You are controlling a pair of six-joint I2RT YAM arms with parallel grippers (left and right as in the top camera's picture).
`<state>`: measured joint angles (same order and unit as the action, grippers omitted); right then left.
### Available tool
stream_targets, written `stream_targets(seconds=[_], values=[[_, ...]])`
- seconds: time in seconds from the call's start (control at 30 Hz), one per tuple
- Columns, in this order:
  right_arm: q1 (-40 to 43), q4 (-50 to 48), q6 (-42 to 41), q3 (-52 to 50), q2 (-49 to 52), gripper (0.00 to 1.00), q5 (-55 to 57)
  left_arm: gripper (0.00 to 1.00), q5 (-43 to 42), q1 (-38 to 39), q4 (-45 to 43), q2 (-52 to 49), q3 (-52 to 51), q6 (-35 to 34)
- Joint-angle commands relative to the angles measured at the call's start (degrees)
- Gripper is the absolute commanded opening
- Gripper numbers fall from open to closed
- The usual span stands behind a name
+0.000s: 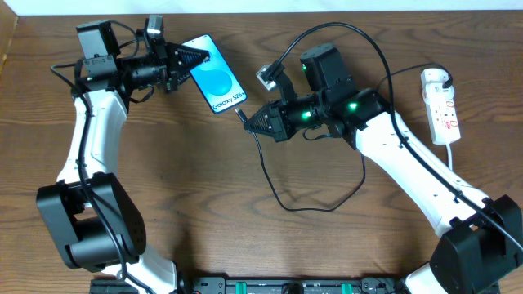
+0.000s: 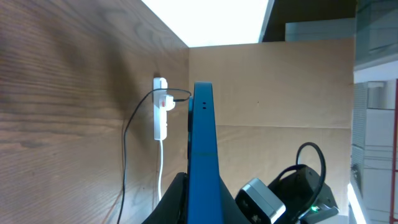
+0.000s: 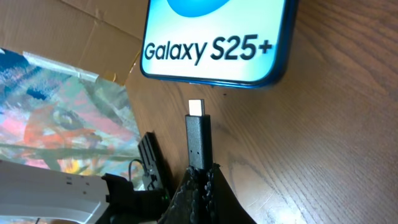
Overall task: Plug charger to phone and switch on socket
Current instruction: 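Push the plug up into the phone's bottom port held by the left gripper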
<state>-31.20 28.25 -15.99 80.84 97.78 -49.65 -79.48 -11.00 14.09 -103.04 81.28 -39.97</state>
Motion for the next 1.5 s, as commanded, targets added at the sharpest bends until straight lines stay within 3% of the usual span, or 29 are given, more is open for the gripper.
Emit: stream_targets(seconds=[0.0, 0.7, 1.47], values=[[-0.3, -0.2, -1.5, 0.0, -1.1, 0.01, -0.8, 0.07, -0.5, 1.2, -0.3, 1.5, 0.4, 1.2], [-0.3, -1.2, -10.2, 0.0, -1.1, 0.01, 2.6, 0.07, -0.4, 1.7, -0.3, 1.5, 0.4, 1.2], [-0.4, -5.6, -13.0, 0.0, -1.1, 0.01, 4.9, 0.07, -0.4, 2.5, -0.3, 1.5, 0.4, 1.2]])
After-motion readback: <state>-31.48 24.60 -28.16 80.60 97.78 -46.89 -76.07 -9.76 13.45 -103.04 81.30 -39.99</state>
